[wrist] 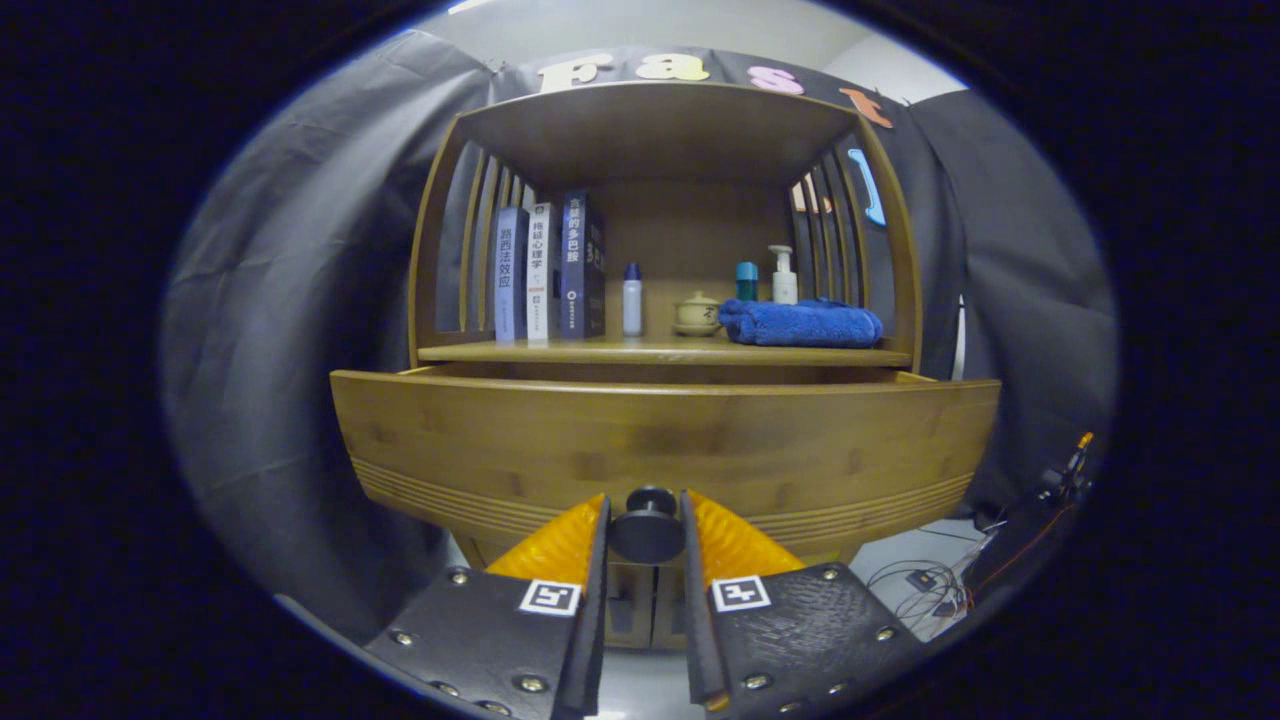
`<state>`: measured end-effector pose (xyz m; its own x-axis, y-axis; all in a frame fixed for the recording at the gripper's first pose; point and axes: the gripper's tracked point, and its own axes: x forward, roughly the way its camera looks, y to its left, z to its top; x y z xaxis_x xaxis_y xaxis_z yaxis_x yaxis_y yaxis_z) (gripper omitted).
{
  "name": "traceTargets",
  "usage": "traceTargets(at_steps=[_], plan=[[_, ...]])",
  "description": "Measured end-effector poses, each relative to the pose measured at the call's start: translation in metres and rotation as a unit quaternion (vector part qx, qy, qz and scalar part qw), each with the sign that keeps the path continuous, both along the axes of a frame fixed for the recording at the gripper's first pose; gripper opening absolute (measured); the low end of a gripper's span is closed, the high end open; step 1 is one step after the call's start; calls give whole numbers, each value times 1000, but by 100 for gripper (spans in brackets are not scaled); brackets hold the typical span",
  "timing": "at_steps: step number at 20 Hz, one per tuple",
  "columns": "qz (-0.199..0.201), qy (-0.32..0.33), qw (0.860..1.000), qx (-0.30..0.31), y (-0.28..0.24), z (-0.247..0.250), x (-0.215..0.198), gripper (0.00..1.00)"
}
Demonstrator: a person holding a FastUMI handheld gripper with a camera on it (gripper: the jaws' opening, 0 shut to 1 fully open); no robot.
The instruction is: Pull open the drawer, take out the items inside it, and place them on the countertop above the cabinet.
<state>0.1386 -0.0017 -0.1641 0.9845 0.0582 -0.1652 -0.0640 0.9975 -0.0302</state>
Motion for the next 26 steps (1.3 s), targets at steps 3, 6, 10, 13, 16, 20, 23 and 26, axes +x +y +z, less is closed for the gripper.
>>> traceTargets(at_steps=[3,6,10,13,16,20,23,26], plan=[[-5,1,1000,-5,0,-1,4,34],[2,12,1000,8,1,-4,6,33],[13,46,997,53,7,-10,1,21],[8,43,998,43,4,-11,-4,21],[9,37,998,50,3,-10,-27,21],[17,43,998,44,2,-11,-51,21],[24,38,998,43,0,-9,-59,21],[23,-7,999,41,-3,16,-71,6]])
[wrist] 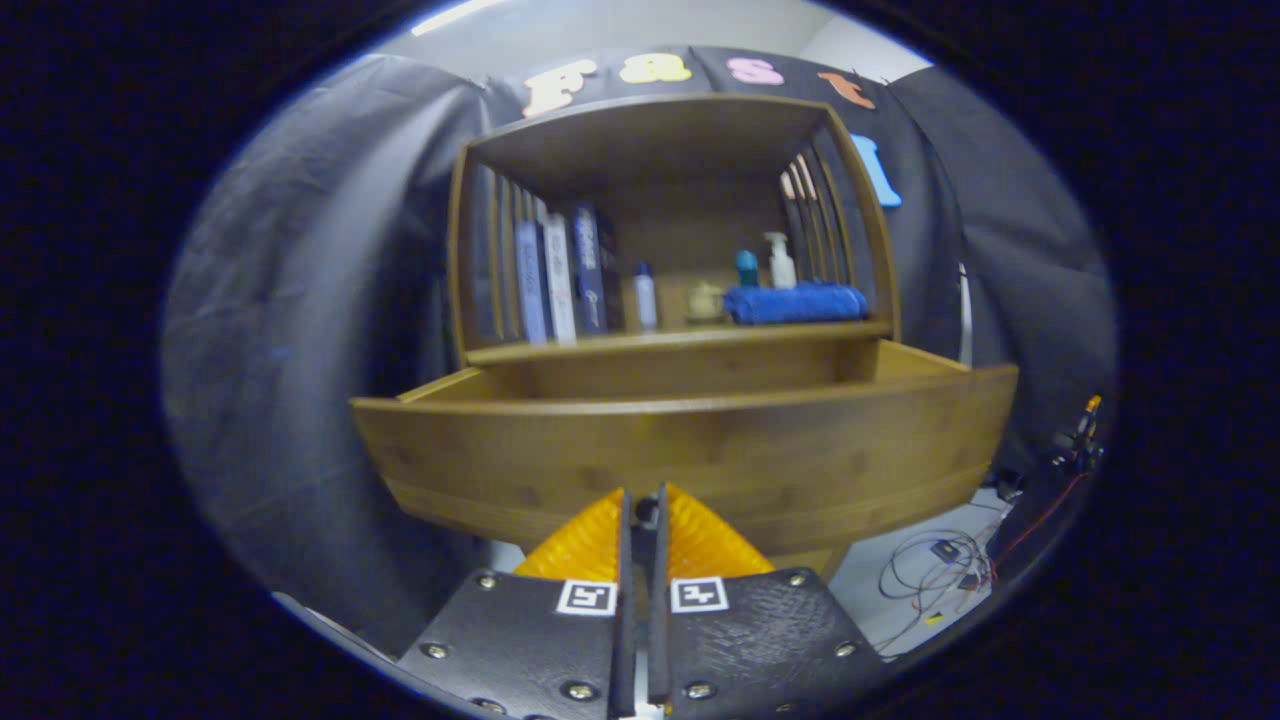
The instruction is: Pull open the drawer, take out the items inside it, and place them on the countertop above the cabinet.
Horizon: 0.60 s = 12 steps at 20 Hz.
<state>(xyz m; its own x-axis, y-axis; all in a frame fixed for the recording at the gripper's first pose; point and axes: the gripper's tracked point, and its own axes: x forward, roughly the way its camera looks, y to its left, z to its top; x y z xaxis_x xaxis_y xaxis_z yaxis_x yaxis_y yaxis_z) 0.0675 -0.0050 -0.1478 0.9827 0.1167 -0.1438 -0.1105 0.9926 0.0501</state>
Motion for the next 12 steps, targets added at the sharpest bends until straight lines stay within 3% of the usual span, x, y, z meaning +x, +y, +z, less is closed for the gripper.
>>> traceTargets(at_steps=[2,4,7,9,12], plan=[[1,10,999,-54,-8,-10,-1,6],[-11,33,998,-51,-15,-21,3,6],[-24,83,996,-9,-15,-34,-4,48],[-30,80,996,0,-23,-23,5,75],[-33,48,998,-5,-18,10,16,75]])
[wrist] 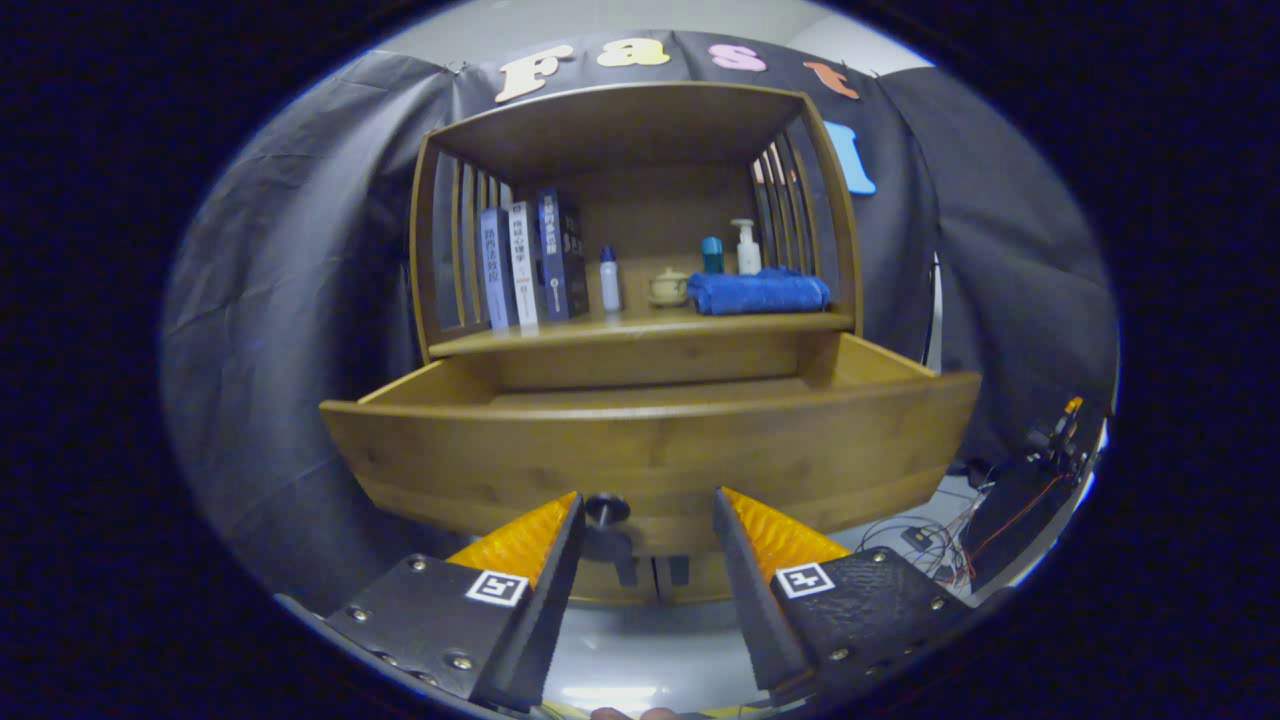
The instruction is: Pull open the drawer, take out the items inside it, and place them on the countertop above the cabinet.
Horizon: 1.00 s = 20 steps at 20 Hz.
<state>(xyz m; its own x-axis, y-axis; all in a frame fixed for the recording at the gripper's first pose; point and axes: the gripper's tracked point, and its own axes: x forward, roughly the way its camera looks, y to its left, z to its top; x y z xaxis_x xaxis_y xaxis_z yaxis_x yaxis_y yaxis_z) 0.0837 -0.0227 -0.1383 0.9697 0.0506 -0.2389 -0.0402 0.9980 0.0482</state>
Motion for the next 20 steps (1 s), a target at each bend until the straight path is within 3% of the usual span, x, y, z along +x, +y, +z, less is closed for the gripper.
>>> traceTargets(at_steps=[6,12,17,20], plan=[[17,-20,1000,-5,28,58,43,75],[32,31,999,5,48,67,87,75],[25,143,989,23,49,29,133,75],[-13,229,973,25,27,-8,142,76]])
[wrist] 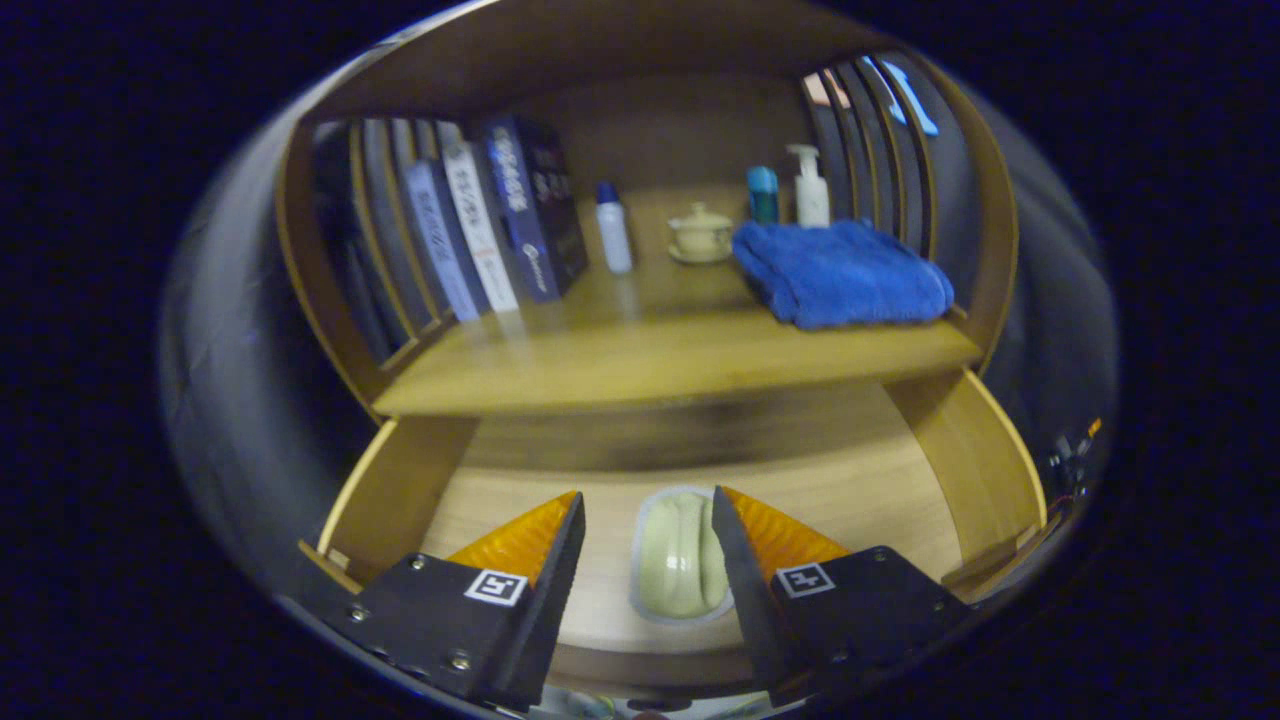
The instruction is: Pull open the drawer, take out the items inside it, and place them on the countertop above the cabinet.
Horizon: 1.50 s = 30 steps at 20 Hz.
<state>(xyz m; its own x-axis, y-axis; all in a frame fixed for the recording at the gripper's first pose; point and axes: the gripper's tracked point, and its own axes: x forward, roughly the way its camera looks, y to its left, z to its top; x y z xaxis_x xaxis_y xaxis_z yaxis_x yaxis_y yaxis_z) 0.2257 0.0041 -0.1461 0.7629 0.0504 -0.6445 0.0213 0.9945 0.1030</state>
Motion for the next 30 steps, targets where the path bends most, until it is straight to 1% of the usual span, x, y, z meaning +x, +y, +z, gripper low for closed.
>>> traceTargets(at_steps=[1,3,4,5,6,7,8,9,10,12,15,17,20,25,28,30], plan=[[-11,22,1000,1,-5,-10,1,76],[-20,58,998,11,-8,-25,0,75],[-23,71,997,5,-11,-32,2,75],[-18,88,996,12,-10,-43,2,76],[-18,101,994,41,-4,-43,-1,56],[0,117,991,62,7,-44,-10,37],[20,113,990,76,10,-47,-18,18],[29,101,991,82,10,-35,-16,15],[42,81,993,71,15,-48,-9,12],[72,57,994,58,19,-45,-11,12],[84,22,993,86,33,-28,-11,12],[89,-18,992,89,34,-12,-11,12],[111,-75,988,83,42,15,-14,12],[121,-157,978,73,45,59,-14,12],[120,-183,973,73,46,85,-19,12],[119,-197,970,73,49,99,-13,12]])
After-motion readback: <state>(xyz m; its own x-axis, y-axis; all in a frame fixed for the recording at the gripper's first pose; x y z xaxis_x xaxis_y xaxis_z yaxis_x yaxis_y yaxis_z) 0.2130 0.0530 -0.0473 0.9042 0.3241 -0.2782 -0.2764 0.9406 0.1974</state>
